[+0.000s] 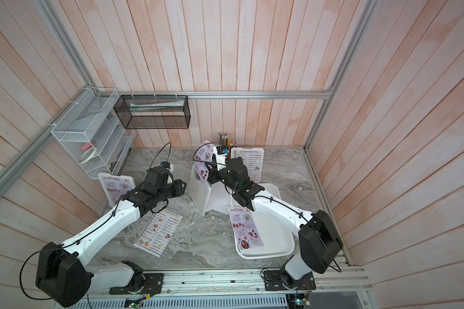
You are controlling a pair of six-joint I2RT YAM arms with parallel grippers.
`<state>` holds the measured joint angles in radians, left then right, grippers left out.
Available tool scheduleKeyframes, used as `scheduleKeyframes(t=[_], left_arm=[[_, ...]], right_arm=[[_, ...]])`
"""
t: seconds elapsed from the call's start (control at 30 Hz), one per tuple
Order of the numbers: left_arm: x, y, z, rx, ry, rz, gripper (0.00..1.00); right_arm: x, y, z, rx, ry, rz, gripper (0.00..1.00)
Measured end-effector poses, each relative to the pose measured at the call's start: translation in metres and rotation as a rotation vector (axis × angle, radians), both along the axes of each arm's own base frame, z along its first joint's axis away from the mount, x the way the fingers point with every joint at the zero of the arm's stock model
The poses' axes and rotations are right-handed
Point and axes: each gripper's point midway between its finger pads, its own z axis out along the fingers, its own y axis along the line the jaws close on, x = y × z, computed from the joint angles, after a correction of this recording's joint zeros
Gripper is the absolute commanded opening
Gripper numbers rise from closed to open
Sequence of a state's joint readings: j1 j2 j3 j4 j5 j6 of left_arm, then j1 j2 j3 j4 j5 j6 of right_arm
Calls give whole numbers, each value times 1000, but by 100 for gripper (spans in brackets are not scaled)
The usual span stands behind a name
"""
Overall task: Replace the menus in the menu holders
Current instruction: Insert the menu into the menu holder.
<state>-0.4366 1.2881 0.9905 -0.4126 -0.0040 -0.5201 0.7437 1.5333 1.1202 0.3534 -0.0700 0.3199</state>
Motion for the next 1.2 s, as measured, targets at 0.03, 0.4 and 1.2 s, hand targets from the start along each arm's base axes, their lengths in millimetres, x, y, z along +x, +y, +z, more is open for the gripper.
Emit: scheduleKeyframes(t=[0.03,0.4,1.2], left_arm=[[0,0,1,0,-1,0,44],[0,0,2,-1,-3,0,44],[2,1,6,-1,-8,2,44]], right_arm=[[0,-1,-1,2,-4,-3,0],[0,-5,-6,17,-55,-19,0],[-16,-5,8,68,-150,25,5]])
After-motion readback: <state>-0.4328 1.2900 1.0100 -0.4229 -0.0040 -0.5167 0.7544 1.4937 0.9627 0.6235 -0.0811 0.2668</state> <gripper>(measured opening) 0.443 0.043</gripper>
